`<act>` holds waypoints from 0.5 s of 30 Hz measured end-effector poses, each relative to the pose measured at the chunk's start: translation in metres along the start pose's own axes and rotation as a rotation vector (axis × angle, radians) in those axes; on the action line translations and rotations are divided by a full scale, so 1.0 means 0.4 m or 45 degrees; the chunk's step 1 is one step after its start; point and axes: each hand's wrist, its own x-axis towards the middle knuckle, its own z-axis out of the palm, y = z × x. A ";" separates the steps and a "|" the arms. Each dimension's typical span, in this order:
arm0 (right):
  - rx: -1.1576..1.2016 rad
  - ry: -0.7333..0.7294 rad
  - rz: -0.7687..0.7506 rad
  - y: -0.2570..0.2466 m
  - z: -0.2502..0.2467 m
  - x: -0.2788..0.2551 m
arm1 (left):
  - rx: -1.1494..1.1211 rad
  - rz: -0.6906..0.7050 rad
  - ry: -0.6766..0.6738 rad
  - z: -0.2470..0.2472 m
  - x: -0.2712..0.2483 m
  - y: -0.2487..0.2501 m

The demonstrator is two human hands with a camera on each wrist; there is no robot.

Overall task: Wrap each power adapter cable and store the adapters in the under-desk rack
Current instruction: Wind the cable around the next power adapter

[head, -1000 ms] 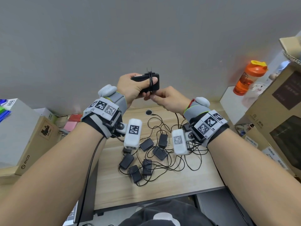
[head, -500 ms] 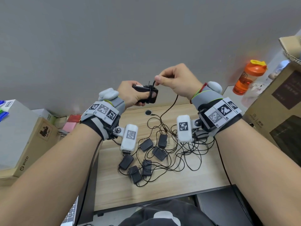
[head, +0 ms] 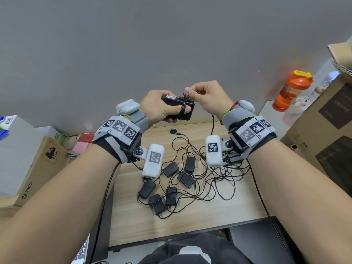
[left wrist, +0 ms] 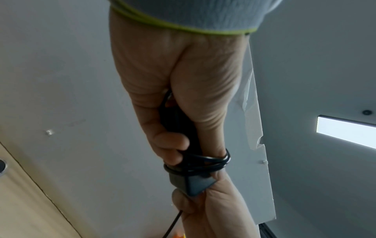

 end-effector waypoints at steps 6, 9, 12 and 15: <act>0.095 -0.079 0.134 -0.008 0.025 -0.032 | -0.091 0.042 0.024 0.008 -0.003 0.008; 0.047 -0.172 0.163 0.005 0.046 -0.048 | -0.186 0.064 0.059 0.010 0.003 0.025; 0.051 -0.205 0.150 0.027 0.069 -0.048 | -0.203 0.069 0.122 0.006 0.014 0.033; -0.071 -0.221 0.082 0.022 0.070 -0.046 | -0.213 0.044 0.212 -0.006 0.022 0.021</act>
